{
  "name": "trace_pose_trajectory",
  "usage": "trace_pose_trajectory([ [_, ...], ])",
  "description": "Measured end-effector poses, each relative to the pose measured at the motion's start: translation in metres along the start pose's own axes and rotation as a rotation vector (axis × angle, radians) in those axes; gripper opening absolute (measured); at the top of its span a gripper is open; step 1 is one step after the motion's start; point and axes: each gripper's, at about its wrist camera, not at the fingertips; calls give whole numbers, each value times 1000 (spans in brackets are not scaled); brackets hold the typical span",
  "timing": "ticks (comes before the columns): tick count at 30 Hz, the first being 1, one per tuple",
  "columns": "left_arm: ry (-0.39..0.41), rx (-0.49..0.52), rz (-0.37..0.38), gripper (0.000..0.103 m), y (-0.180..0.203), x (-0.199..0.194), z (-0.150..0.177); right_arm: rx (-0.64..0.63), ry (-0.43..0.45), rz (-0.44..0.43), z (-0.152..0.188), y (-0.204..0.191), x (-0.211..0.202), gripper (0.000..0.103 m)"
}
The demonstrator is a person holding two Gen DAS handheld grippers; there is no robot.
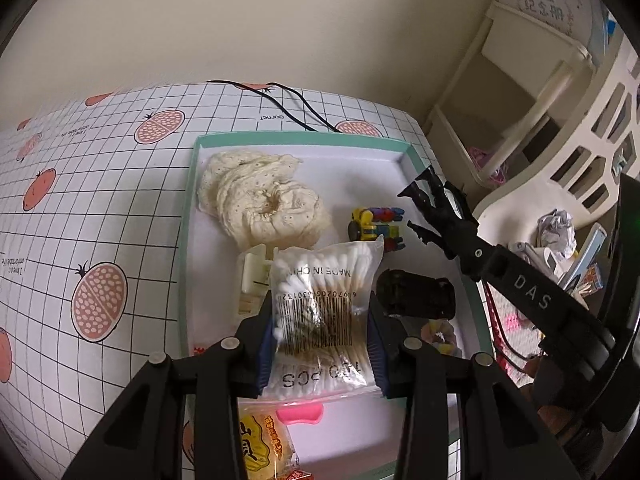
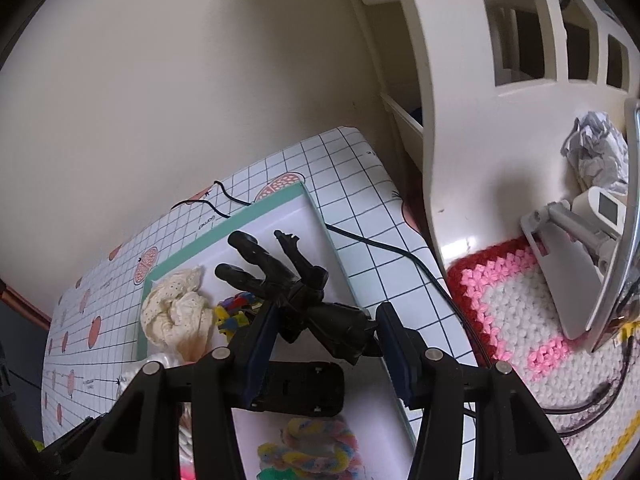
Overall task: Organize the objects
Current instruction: 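Lower the swab bag into the tray while the right lowers the black figure beside it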
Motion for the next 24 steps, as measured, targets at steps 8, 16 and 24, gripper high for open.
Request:
trace_pose_trajectory([
  [8,-10,6,6,41,1,-1,0,-6,-15,-8,3,-3,3,54],
  [16,1,-6,32,51,1,-11,-4,-8,-17,-15,3,-5,2,56],
  [24,42,-22,41,51,-6,-28,-11,-38,1,-30,0,-15,-6,56],
])
Point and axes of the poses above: each gripper's, at about its wrist camera, not at the fingertips, and x roughly the way its jaws point, y to its right, z to its underside, and after that the axes turned 15 degrees about -x, right-handed
